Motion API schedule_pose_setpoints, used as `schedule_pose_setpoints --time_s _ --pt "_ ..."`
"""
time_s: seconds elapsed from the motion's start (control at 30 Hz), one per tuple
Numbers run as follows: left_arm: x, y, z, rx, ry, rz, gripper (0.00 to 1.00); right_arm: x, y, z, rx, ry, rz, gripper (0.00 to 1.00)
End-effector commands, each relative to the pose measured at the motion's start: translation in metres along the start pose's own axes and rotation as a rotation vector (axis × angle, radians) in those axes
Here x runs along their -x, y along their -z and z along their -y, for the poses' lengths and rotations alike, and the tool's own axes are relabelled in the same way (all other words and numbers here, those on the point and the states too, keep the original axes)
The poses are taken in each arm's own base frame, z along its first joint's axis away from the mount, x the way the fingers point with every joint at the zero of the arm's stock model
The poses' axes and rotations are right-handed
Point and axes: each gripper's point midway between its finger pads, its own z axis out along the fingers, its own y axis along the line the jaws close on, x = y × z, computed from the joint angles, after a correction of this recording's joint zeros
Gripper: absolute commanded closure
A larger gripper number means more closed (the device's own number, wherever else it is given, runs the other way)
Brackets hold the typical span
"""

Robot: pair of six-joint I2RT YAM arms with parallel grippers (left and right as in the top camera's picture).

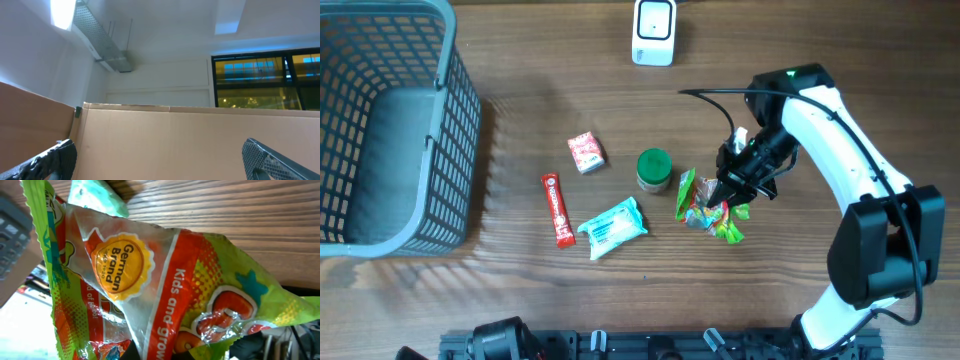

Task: Scan the item barcode
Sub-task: 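Grasp the Haribo bag with the right gripper and lift it, then carry the Haribo bag with the right gripper to the white scanner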

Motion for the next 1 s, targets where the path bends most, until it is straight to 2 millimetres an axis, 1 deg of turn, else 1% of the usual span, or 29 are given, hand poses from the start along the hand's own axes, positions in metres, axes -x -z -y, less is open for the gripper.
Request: schedule_pose_setpoints --time_s 0.0,0.07,0.1,0.17,0.2,0.3,0.33,0.37,0.43,0.53,0.63,0.67,0.7,0.87,0.9,0.97 --pt "0.003 0.004 0.003 -0.018 0.013 0.009 0.00 0.003 0.005 -0.017 0.085 0.060 0.016 0.96" --pt "0.003 0.004 0.003 -0.017 0.013 0.008 0.00 0.008 0.006 -0.031 0.148 0.110 0.034 0.96" --pt "0.003 0.004 0.003 -0.017 0.013 0.008 0.00 0.006 0.008 -0.043 0.220 0.160 0.023 0.96" --pt "0.003 0.004 0.003 -0.017 0.013 0.008 0.00 -0.007 0.017 -0.071 0.398 0.343 -0.006 0.96" --pt "0.003 0.004 0.003 -0.017 0.013 0.008 0.00 -0.017 0.026 -0.086 0.513 0.469 -0.011 0.96" --pt "0.003 0.004 0.003 -0.017 0.013 0.008 0.00 -0.034 0.045 -0.110 0.720 0.681 0.018 0.96" --pt "0.003 0.004 0.003 -0.017 0.013 0.008 0.00 -0.037 0.051 -0.116 0.775 0.751 0.043 0.96" --pt "0.003 0.004 0.003 -0.016 0.013 0.008 0.00 -0.040 0.057 -0.122 0.834 0.856 0.090 0.96" --pt "0.003 0.004 0.002 -0.010 0.012 0.009 0.00 -0.039 0.061 -0.126 0.867 1.056 0.188 0.96" --pt "0.003 0.004 0.002 -0.010 0.012 0.009 0.00 -0.039 0.061 -0.129 0.858 1.381 0.344 0.96" --pt "0.003 0.004 0.002 -0.010 0.013 0.009 0.00 -0.052 0.070 -0.144 0.958 1.638 0.505 0.95" --pt "0.003 0.004 0.002 -0.010 0.013 0.009 0.00 -0.054 0.067 -0.145 0.952 1.702 0.531 0.95" --pt "0.003 0.004 0.002 -0.010 0.013 0.009 0.00 -0.057 0.063 -0.149 0.944 1.806 0.568 0.95" --pt "0.001 0.003 0.002 -0.010 0.013 0.005 0.00 -0.069 0.041 -0.168 0.950 2.067 0.591 0.96" --pt "-0.001 0.003 0.001 -0.009 0.013 0.000 0.00 -0.071 0.038 -0.171 0.956 2.070 0.572 0.96" --pt "-0.006 0.001 0.001 -0.008 0.013 -0.005 0.00 -0.072 0.035 -0.175 0.969 2.002 0.502 0.96"
